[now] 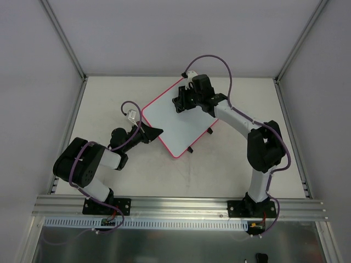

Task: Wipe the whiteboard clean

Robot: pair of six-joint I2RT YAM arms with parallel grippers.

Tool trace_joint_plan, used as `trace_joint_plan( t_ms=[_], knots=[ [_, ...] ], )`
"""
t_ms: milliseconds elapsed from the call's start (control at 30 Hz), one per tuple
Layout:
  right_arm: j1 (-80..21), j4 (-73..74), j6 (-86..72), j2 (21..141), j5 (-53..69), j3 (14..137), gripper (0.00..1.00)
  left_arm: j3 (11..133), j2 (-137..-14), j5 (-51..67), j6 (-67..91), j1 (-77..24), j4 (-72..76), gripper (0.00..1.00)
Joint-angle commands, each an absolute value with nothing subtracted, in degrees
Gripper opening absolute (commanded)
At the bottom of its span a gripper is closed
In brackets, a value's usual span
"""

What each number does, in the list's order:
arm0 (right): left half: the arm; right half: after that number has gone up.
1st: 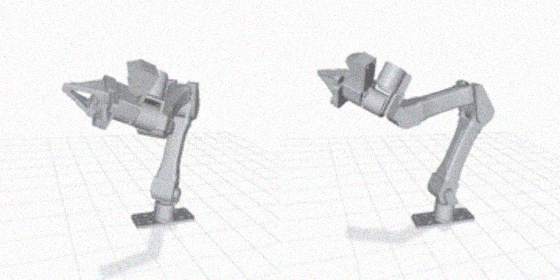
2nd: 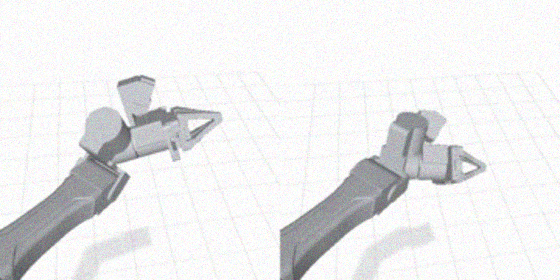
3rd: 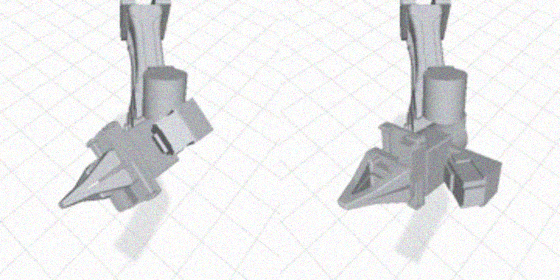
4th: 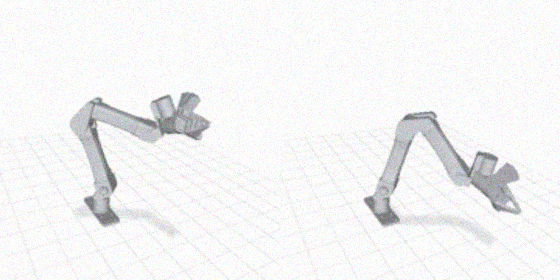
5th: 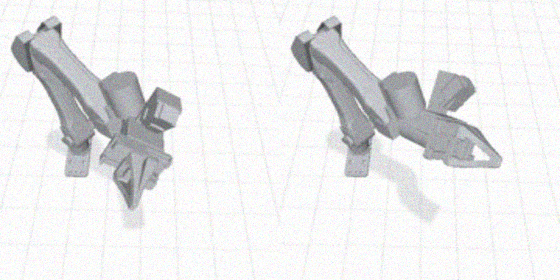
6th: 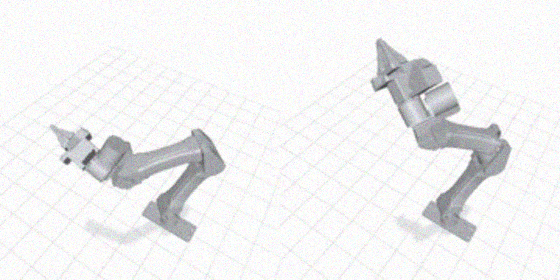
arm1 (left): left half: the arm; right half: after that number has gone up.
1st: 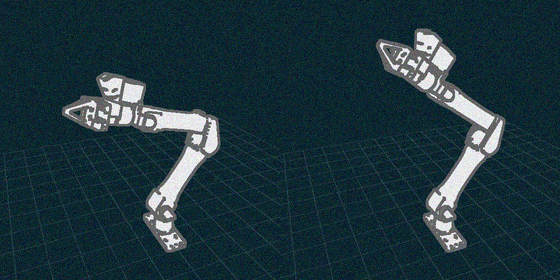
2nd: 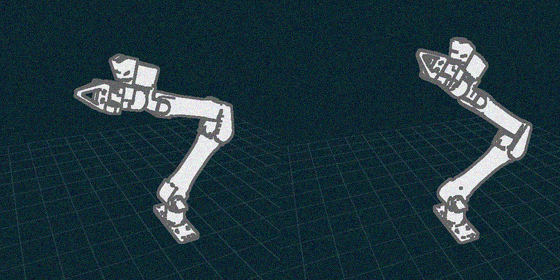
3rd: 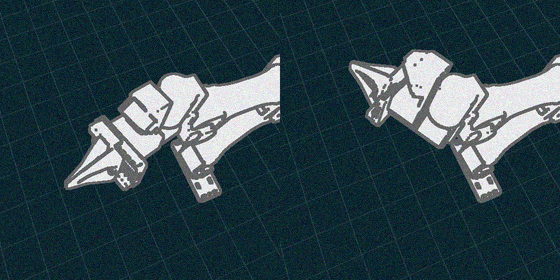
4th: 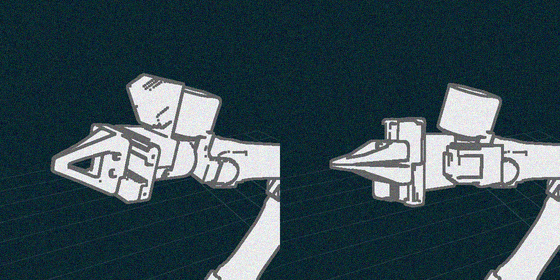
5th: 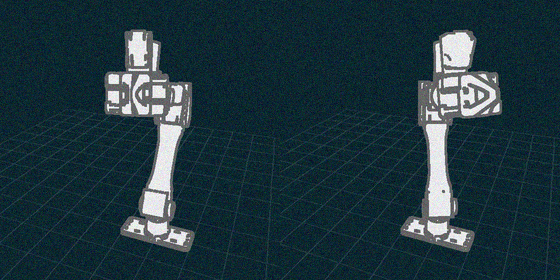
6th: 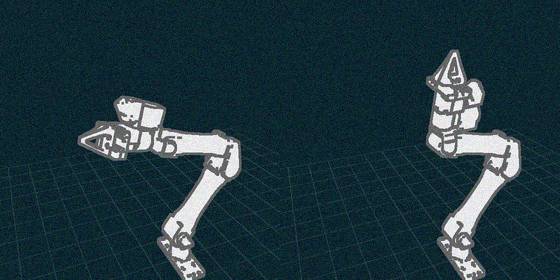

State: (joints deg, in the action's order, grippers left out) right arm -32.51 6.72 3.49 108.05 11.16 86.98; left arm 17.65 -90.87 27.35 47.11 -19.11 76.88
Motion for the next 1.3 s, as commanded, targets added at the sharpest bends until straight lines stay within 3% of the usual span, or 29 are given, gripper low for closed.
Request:
trace_joint_plan(
  t_ms=[0, 300, 733, 967, 1267],
  knots=[
    [-29.1, 9.32, 3.78, 110.82, 10.02, 88.86, 0.0, 17.84, -91.85, 31.55, 42.36, -19.86, 96.33, 0.0],
    [-20.75, 9.05, 0.18, 112.85, 11.69, 86.84, 0.0, 17.75, -91.85, 31.64, 42.01, -19.86, 96.33, 0.0],
    [-16.7, 8.88, 0.18, 114.79, 12.22, 87.54, 0.0, 17.93, -92.37, 31.73, 41.92, -19.86, 96.33, 0.0],
    [-19.24, 7.03, 0.88, 112.06, 12.39, 84.82, 0.0, 18.02, -92.28, 31.82, 42.01, -19.86, 96.33, 0.0],
    [-29.61, 3.17, 0.53, 106.01, 11.16, 79.81, 0.0, 18.63, -92.9, 31.9, 42.45, -19.86, 96.33, 0.0]
  ],
)
